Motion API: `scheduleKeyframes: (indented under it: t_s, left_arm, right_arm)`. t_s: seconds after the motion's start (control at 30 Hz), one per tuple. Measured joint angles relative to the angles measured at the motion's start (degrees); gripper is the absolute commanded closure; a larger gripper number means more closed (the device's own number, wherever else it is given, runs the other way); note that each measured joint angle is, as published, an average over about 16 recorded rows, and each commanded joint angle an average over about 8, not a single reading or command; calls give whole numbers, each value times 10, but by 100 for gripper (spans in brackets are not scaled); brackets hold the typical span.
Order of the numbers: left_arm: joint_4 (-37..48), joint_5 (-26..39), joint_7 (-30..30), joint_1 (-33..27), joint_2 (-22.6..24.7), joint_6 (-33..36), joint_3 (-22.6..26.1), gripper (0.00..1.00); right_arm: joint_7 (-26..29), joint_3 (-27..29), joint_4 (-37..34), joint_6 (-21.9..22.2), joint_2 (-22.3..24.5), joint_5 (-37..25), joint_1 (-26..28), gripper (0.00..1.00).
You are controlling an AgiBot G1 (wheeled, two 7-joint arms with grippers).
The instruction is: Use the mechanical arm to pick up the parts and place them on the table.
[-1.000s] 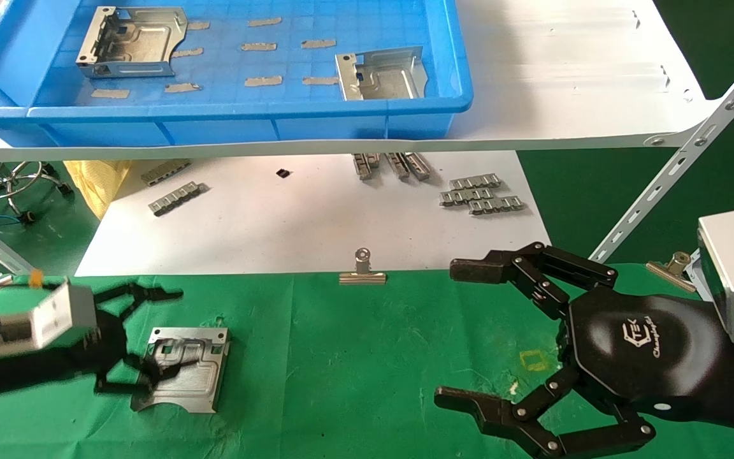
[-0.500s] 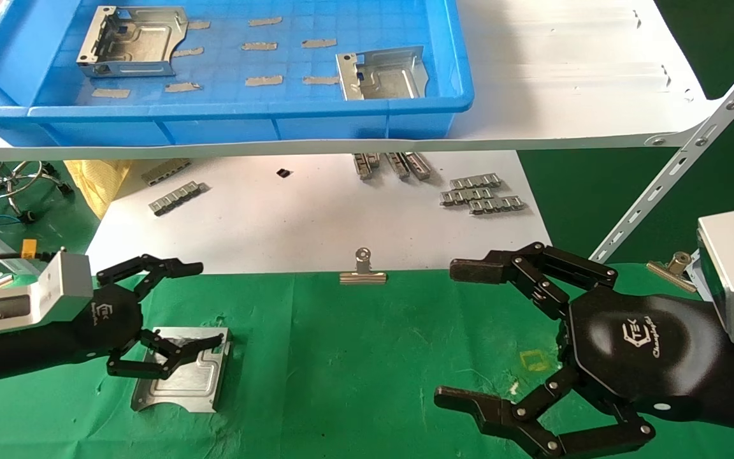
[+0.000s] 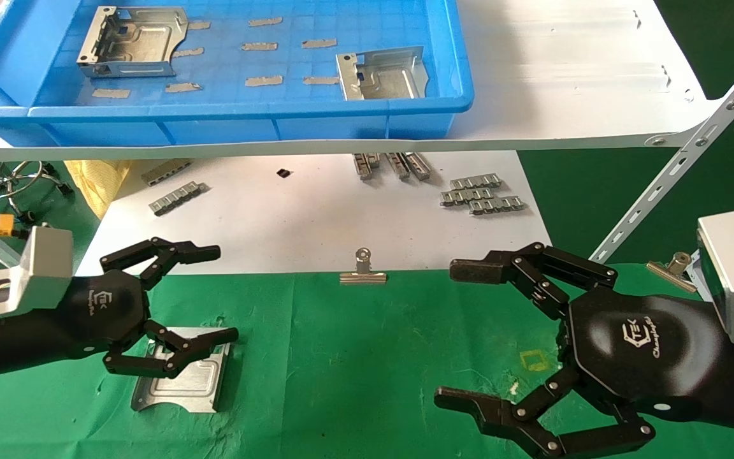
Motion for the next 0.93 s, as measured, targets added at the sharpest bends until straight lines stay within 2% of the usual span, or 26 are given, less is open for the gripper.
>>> scheduleKeyframes:
  t_s: [0.7,0.93]
  left_arm:
    - [-258,-57,-192,93,-45,-20,-94,0]
    - [-300,-66,-224,108,-52,-23,-109,0]
  right_arm:
    - [0,0,0,0,0,0,0,0]
    - [0,0,0,0,0,0,0,0]
